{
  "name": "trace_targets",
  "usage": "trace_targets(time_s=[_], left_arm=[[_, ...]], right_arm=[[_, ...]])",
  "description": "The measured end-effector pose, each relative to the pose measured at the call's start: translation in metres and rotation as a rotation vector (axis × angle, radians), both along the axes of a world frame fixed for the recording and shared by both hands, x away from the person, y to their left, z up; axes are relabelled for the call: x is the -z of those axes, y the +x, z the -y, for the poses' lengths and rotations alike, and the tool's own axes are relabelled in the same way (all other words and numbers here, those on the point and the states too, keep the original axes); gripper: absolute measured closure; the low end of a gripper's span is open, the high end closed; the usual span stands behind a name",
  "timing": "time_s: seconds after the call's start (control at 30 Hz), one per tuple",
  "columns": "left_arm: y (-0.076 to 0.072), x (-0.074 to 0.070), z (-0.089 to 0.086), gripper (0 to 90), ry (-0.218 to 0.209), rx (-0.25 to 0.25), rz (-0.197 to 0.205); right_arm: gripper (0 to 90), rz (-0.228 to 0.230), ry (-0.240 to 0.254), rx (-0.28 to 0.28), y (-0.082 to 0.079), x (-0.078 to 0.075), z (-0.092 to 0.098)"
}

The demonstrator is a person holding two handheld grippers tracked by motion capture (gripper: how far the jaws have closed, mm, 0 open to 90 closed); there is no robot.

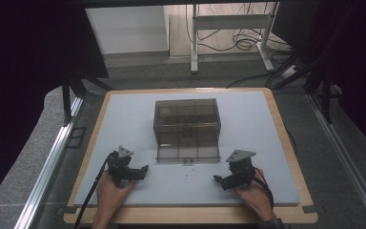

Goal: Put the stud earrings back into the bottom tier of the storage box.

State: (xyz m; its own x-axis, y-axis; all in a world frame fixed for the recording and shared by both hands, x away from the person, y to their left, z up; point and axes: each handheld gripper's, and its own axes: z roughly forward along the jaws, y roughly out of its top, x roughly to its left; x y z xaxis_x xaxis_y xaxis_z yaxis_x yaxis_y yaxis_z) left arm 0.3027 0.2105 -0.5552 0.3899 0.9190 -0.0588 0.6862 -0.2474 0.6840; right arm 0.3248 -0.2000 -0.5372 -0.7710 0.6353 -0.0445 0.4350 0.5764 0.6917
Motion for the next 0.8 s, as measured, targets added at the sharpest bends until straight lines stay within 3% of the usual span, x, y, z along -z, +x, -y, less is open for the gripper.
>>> trace_targets(time_s=[0.8], left_arm=[[-0.0001, -0.0003, -0.0001, 0.0, 0.006, 0.003, -0.002]], right_arm=[[1.4, -0.006, 0.001, 0.003, 0.0004, -0.0006, 0.0001]])
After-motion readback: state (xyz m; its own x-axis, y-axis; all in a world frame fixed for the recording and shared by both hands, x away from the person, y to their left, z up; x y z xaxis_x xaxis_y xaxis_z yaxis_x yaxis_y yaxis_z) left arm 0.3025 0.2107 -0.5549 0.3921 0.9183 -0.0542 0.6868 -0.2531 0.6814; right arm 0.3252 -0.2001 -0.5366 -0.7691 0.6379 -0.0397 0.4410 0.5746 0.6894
